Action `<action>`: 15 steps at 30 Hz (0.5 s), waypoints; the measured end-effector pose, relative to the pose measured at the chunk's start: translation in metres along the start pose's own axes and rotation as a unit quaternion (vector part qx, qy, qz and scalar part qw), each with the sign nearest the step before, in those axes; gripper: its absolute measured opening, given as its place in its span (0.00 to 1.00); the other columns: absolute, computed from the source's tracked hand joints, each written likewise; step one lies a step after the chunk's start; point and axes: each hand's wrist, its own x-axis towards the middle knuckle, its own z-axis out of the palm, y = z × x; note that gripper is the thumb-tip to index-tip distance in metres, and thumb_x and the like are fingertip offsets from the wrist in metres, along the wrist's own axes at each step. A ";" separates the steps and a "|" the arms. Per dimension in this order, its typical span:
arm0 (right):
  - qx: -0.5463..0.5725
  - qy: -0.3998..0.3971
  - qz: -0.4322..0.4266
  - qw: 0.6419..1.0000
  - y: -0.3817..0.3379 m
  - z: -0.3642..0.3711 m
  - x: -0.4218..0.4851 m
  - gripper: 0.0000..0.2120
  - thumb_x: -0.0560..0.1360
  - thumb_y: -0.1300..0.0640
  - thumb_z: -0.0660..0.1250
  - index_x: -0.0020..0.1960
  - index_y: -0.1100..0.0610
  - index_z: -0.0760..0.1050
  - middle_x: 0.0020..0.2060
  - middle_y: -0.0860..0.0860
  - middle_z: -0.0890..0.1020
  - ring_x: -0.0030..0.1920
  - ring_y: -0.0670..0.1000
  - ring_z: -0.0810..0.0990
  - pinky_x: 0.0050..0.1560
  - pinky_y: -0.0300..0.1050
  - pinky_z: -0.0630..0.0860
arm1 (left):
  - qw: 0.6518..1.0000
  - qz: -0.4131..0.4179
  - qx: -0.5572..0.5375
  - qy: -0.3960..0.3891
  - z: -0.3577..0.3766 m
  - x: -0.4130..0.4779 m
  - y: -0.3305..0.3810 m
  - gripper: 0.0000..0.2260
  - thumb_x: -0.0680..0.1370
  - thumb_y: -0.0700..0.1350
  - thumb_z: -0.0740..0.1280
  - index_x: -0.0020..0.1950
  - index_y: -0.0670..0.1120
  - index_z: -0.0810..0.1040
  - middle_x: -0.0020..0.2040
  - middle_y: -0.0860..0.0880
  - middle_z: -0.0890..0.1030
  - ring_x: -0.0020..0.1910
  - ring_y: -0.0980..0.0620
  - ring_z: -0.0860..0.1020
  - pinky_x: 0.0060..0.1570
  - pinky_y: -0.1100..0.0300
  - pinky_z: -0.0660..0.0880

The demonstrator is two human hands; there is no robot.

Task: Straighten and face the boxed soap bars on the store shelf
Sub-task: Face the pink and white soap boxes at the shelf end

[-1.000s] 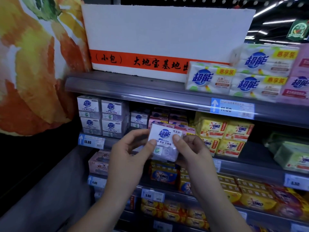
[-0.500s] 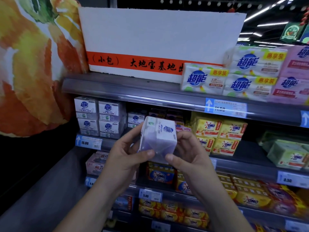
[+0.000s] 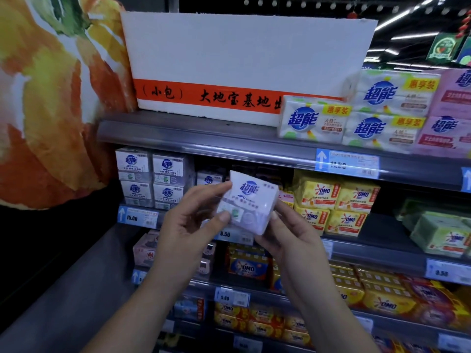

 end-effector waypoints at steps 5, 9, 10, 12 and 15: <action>-0.019 -0.032 0.048 0.998 -0.007 0.001 0.002 0.08 0.81 0.58 0.68 0.59 0.52 0.81 0.50 0.56 0.89 0.43 0.49 0.87 0.39 0.39 0.82 | 0.998 -0.028 -0.051 -0.026 0.004 -0.001 0.000 0.28 0.71 0.45 0.77 0.69 0.55 0.73 0.66 0.53 0.79 0.65 0.51 0.79 0.54 0.57 0.80; -0.014 -0.068 0.093 0.993 -0.010 0.005 0.002 0.18 0.79 0.39 0.67 0.57 0.51 0.85 0.54 0.58 0.88 0.47 0.52 0.86 0.43 0.42 0.82 | 1.000 -0.013 -0.008 -0.007 0.000 0.004 0.002 0.30 0.65 0.46 0.81 0.64 0.56 0.74 0.62 0.51 0.82 0.62 0.48 0.82 0.48 0.54 0.83; -0.022 -0.076 0.096 0.992 -0.011 0.005 0.003 0.21 0.76 0.36 0.68 0.57 0.50 0.86 0.54 0.57 0.88 0.48 0.52 0.86 0.44 0.42 0.82 | 1.000 -0.011 0.016 -0.005 -0.001 0.004 0.002 0.30 0.65 0.47 0.82 0.63 0.57 0.74 0.61 0.51 0.82 0.61 0.48 0.82 0.48 0.53 0.83; -0.028 -0.079 0.109 0.991 -0.012 0.004 0.005 0.22 0.72 0.34 0.73 0.54 0.51 0.87 0.52 0.56 0.88 0.45 0.51 0.85 0.42 0.41 0.81 | 0.999 -0.019 0.026 -0.011 -0.001 0.005 0.003 0.24 0.69 0.51 0.78 0.63 0.58 0.77 0.60 0.52 0.83 0.60 0.48 0.82 0.46 0.55 0.83; 0.005 -0.064 0.159 0.985 -0.014 0.002 0.010 0.21 0.66 0.31 0.75 0.42 0.49 0.88 0.41 0.55 0.87 0.37 0.50 0.85 0.33 0.39 0.80 | 0.997 -0.065 0.031 -0.002 -0.002 0.005 0.002 0.18 0.79 0.63 0.62 0.63 0.59 0.82 0.59 0.53 0.85 0.58 0.51 0.83 0.49 0.53 0.82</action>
